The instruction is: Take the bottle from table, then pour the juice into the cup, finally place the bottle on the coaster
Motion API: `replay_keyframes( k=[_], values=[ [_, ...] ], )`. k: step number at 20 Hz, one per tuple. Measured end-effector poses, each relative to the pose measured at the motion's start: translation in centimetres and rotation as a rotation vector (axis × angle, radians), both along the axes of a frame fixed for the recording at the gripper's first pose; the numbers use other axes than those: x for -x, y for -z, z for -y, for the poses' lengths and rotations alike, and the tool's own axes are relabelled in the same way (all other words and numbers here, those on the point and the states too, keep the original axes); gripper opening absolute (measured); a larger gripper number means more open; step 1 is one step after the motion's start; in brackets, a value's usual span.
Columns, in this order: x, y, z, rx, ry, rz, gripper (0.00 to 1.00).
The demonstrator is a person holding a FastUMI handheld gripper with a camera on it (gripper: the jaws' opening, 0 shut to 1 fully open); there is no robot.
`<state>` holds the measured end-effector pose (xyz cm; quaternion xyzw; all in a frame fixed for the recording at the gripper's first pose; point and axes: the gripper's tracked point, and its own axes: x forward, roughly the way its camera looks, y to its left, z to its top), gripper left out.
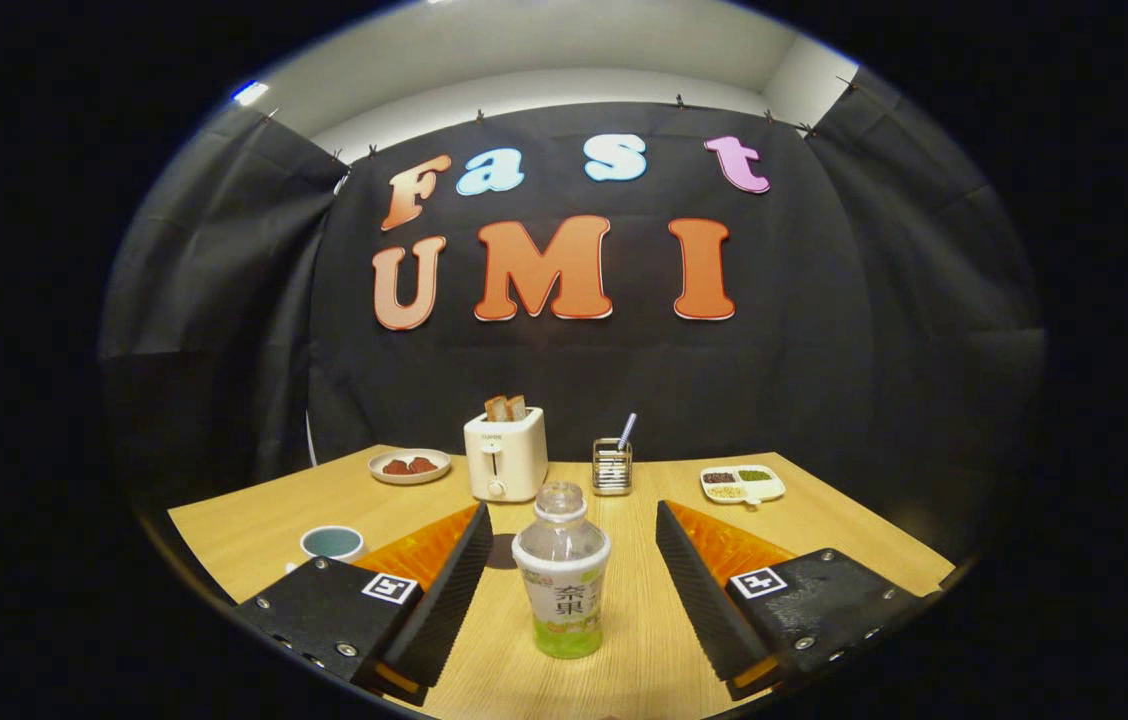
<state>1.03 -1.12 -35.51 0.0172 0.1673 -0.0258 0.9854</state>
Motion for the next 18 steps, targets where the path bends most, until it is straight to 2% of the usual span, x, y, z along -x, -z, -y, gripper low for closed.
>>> replay_keyframes(
  k=[8,15,18],
  values=[
    [-0.3,6.3,-0.7,-0.013,0.0,-0.094,0.96],
    [-0.4,10.3,-1.0,-0.003,0.011,-0.161,0.81],
    [-0.5,11.3,-1.0,-0.001,0.021,-0.179,0.79]
  ],
)
